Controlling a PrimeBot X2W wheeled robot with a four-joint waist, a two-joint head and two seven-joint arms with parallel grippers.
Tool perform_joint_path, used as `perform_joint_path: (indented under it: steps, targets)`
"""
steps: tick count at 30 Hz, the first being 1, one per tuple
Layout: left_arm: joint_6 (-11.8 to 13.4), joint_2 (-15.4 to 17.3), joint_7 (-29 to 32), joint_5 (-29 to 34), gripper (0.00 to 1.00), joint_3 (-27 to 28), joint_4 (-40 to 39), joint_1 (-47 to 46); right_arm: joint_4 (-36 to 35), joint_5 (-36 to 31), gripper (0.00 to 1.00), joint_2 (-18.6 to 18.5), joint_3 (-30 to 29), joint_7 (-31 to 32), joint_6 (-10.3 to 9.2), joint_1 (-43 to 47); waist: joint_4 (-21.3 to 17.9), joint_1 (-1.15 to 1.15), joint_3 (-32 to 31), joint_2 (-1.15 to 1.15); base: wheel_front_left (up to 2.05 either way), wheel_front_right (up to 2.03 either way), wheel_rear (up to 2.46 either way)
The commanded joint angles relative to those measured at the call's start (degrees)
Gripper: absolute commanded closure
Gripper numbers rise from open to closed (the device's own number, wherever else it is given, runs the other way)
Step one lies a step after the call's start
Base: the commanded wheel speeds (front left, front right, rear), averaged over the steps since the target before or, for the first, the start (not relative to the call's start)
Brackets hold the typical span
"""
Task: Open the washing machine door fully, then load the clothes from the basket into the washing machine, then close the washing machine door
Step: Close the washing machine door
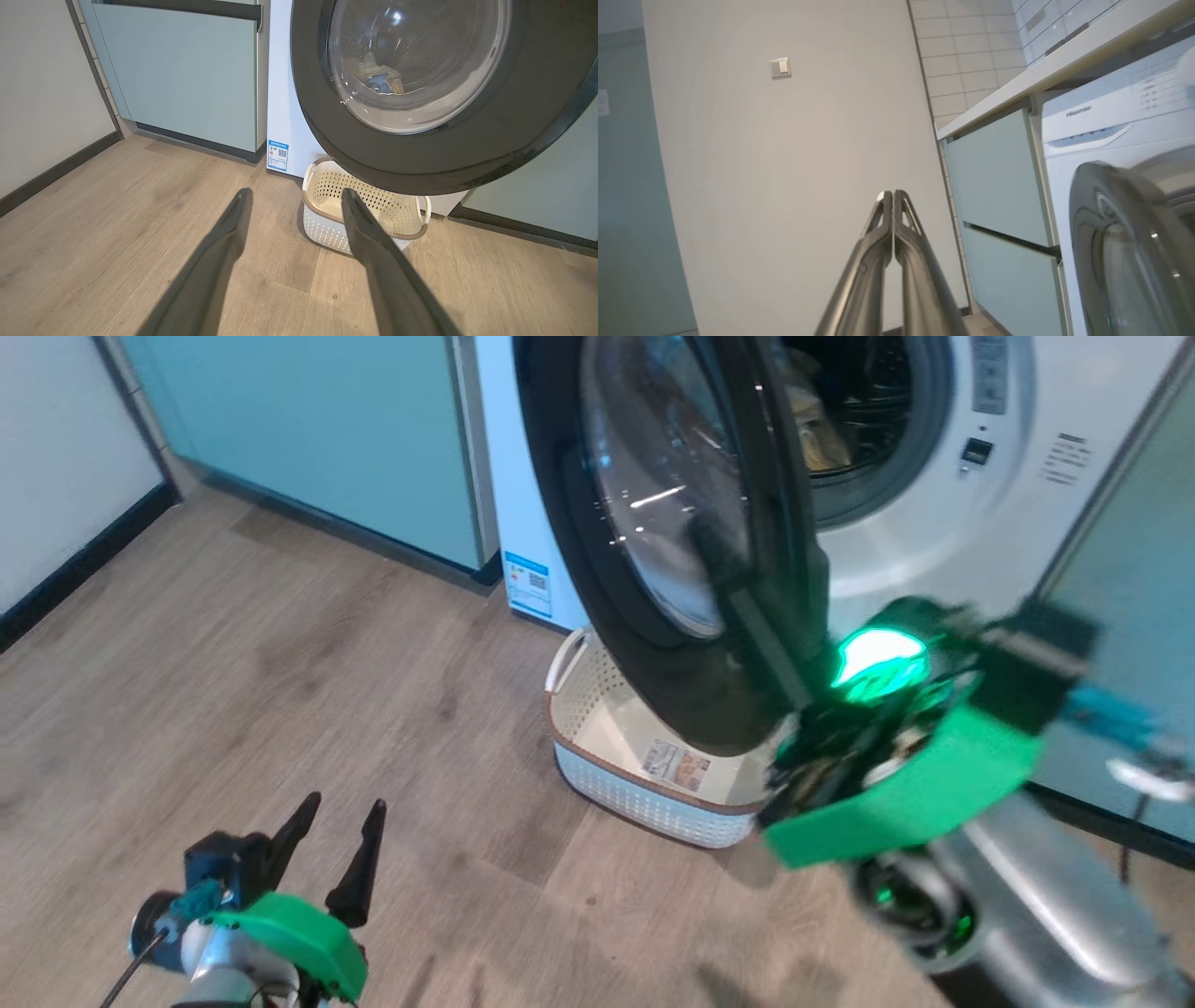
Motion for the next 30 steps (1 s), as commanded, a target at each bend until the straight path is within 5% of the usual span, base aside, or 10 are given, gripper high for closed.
perform_joint_path:
  steps: [1, 12, 30]
  targets:
    - [-0.04, 0.85, -0.36, 0.32, 0.0, 2.07, -1.36, -3.26, -1.06, -0.65, 1.0, 0.92, 0.42, -0.29, 0.01, -2.01, 0.58, 0.0, 0.1, 0.0, 0.0, 0.0, 0.0]
    - [-0.04, 0.4, -0.36, 0.09, 0.0, 0.78, -0.71, -4.78, 7.71, -8.86, 1.0, 2.81, 9.72, -0.29, 0.01, 1.42, 3.06, 0.0, 0.61, 0.0, 0.0, 0.0, 0.0]
    - [-0.04, -0.5, -0.36, 0.09, 0.0, 1.24, -0.82, -5.45, 19.52, -19.11, 1.0, 5.46, 6.64, -0.29, 0.01, 9.01, 2.28, 0.0, 3.06, 0.0, 0.0, 0.0, 0.0]
